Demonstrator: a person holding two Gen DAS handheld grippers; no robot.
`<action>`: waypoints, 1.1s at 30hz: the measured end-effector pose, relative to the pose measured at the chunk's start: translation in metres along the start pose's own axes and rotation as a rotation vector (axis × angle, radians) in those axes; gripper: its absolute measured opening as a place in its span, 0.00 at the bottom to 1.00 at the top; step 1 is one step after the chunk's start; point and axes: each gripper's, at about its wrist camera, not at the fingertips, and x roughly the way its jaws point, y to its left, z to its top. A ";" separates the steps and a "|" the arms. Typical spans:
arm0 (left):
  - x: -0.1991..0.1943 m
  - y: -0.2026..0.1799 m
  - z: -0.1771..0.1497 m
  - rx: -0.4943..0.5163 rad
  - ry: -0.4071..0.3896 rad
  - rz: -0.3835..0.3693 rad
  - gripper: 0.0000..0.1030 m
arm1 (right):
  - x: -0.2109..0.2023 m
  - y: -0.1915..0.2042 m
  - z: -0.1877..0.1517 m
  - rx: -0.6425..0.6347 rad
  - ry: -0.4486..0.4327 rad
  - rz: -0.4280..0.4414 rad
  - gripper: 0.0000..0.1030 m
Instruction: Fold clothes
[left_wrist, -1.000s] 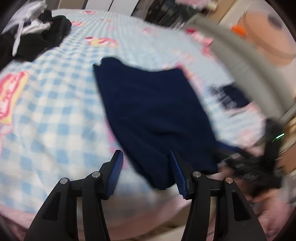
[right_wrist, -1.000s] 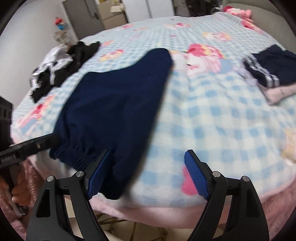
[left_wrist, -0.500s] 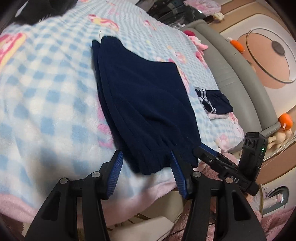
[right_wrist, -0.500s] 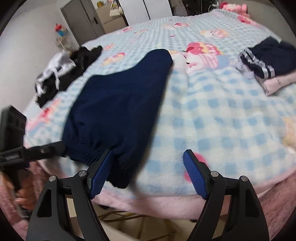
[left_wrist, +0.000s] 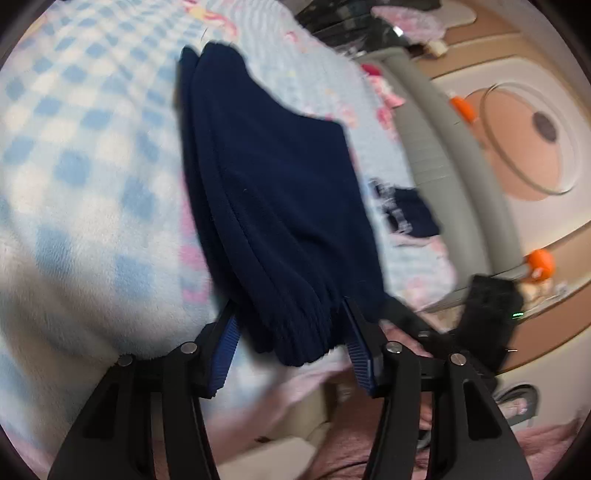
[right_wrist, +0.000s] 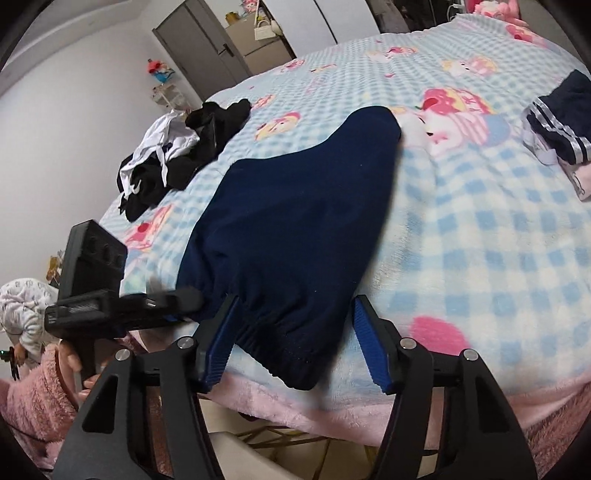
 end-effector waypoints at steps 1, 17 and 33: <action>0.003 -0.001 0.000 0.001 -0.009 0.018 0.55 | 0.003 0.001 0.000 -0.004 0.012 -0.003 0.63; 0.003 -0.020 -0.003 0.089 -0.044 0.075 0.44 | 0.043 0.015 0.003 -0.073 0.093 0.025 0.56; -0.046 -0.047 -0.011 0.148 -0.129 0.007 0.36 | -0.002 0.032 -0.002 -0.101 -0.014 0.110 0.28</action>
